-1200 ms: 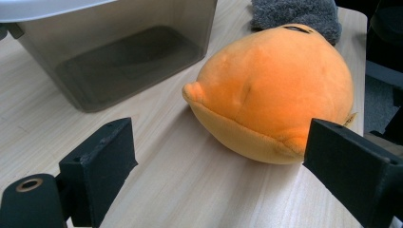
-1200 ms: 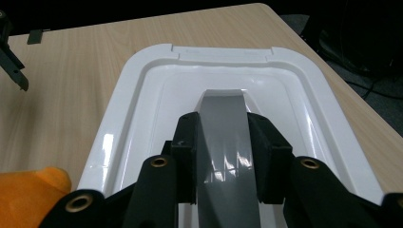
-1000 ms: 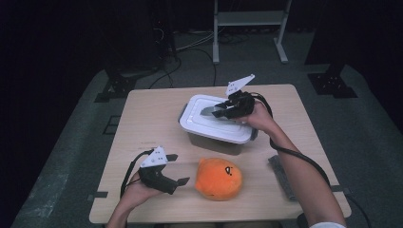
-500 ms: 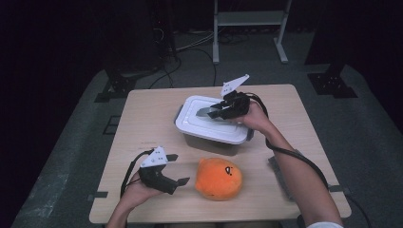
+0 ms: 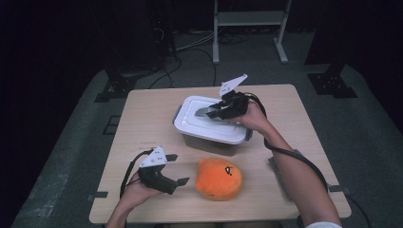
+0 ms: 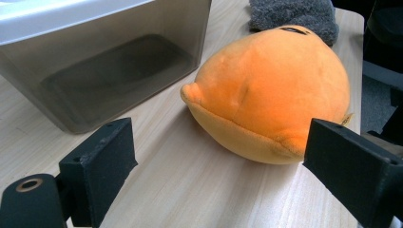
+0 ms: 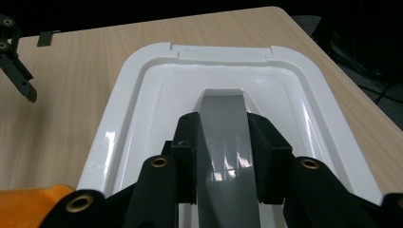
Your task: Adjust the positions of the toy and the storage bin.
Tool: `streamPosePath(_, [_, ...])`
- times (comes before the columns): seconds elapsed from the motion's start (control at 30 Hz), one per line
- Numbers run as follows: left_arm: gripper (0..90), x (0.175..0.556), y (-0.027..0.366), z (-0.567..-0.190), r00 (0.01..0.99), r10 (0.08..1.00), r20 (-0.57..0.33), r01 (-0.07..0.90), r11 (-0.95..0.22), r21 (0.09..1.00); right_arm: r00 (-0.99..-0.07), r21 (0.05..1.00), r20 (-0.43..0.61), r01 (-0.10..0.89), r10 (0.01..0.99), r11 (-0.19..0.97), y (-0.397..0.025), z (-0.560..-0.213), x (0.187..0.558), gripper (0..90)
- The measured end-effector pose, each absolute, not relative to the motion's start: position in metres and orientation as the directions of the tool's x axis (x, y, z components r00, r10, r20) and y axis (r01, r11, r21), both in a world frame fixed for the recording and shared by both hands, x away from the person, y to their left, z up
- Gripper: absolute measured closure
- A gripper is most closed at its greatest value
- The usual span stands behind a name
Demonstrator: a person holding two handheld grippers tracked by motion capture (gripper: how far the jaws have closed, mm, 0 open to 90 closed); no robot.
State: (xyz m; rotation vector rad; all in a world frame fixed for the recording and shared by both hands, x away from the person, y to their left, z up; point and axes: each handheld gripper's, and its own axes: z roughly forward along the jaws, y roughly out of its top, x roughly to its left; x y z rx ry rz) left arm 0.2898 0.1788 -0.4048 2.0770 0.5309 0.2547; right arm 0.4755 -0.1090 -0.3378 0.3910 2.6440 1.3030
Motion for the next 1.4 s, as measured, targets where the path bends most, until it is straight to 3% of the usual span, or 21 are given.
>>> streamPosePath(0.2, [9.0, 0.290, 0.180, -0.405, 0.883, 0.468, -0.030, 0.273, -0.460, 0.845, -0.949, 0.808, -0.038, 0.154, 0.311, 0.568, -0.111, -0.333, 0.474, 65.6])
streamPosePath(0.47, [9.0, 0.290, 0.179, -0.405, 0.885, 0.464, -0.033, 0.273, -0.461, 0.844, -0.946, 0.844, -0.060, 0.123, 0.320, 0.522, -0.128, -0.302, 0.464, 65.6])
streamPosePath(0.77, [8.7, 0.290, 0.180, -0.404, 0.880, 0.473, -0.032, 0.273, -0.451, 0.850, -0.926, 0.852, -0.094, 0.116, 0.367, 0.511, -0.190, -0.280, 0.436, 65.6])
streamPosePath(1.4, [8.4, 0.291, 0.177, -0.405, 0.880, 0.474, -0.030, 0.274, -0.454, 0.848, -0.866, 0.897, -0.008, 0.215, 0.501, 0.387, -0.324, -0.315, 0.376, 65.5])
